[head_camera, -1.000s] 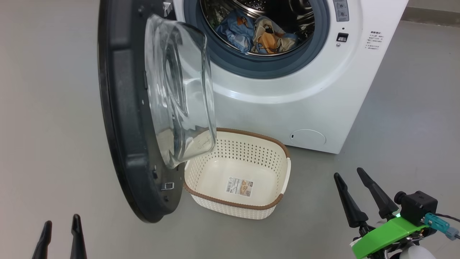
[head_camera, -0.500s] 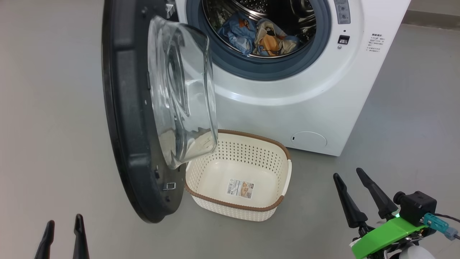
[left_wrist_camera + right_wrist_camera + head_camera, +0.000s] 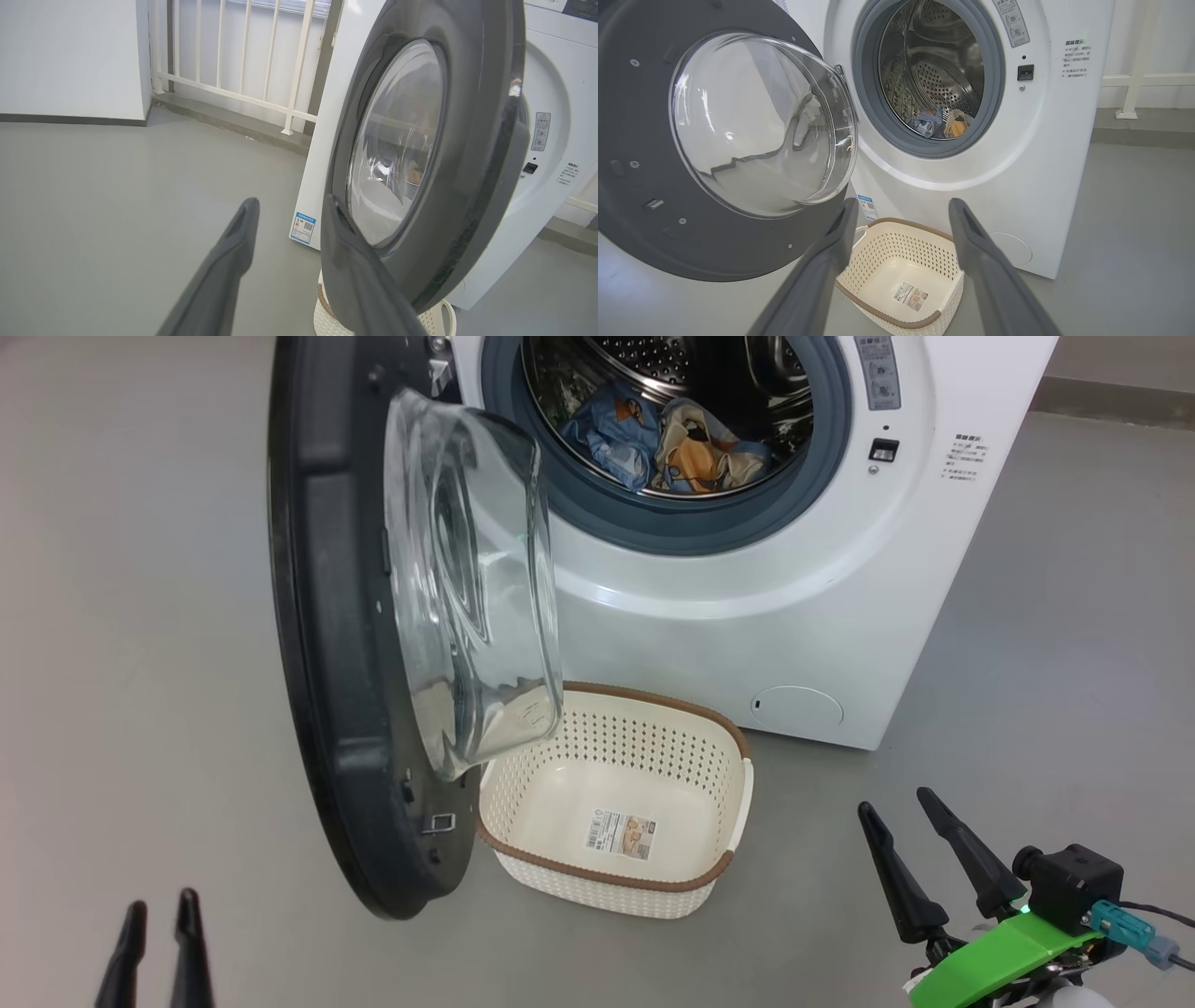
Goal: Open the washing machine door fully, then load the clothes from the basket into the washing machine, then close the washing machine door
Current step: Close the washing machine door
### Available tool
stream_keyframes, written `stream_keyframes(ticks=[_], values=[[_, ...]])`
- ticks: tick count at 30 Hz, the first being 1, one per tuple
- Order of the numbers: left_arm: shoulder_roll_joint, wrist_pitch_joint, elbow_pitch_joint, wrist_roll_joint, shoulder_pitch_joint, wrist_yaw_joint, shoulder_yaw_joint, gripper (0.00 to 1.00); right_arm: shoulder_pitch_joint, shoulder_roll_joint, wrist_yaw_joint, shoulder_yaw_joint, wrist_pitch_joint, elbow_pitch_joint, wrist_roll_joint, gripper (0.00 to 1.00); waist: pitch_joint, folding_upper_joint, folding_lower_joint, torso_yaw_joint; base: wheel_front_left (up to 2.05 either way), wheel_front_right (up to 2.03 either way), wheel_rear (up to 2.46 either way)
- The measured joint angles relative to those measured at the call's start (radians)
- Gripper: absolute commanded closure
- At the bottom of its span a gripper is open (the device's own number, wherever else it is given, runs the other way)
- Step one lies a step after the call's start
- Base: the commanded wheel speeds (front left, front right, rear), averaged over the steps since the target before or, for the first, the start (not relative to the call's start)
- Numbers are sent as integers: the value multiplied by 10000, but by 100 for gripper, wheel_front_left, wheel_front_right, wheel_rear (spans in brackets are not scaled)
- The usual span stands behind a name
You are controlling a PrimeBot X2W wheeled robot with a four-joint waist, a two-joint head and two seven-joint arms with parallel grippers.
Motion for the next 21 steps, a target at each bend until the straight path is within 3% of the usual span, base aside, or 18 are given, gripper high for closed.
stream_keyframes(ticks=[1, 13, 17, 21], values=[[46, 79, -81, -8, -1, 0, -6, 100, 0, 0, 0, 0, 0, 4, 2, 0, -15, 0, 0, 3, 0, 0, 0], [1492, 2431, -1593, -1319, -1379, -71, 36, 100, 0, 23, 0, -6, 0, 23, 4, 0, -42, 0, 0, 55, 0, 0, 0], [1708, 3285, -1618, -2057, -2317, -56, 328, 100, -1, 54, 0, -4, 0, 27, 4, 0, -6, 0, 0, -10, 0, 0, 0], [1779, 4073, -1271, -3112, -3141, 247, 779, 100, -3, 69, 0, -4, 0, 25, 4, 0, 14, 0, 0, -124, 0, 0, 0]])
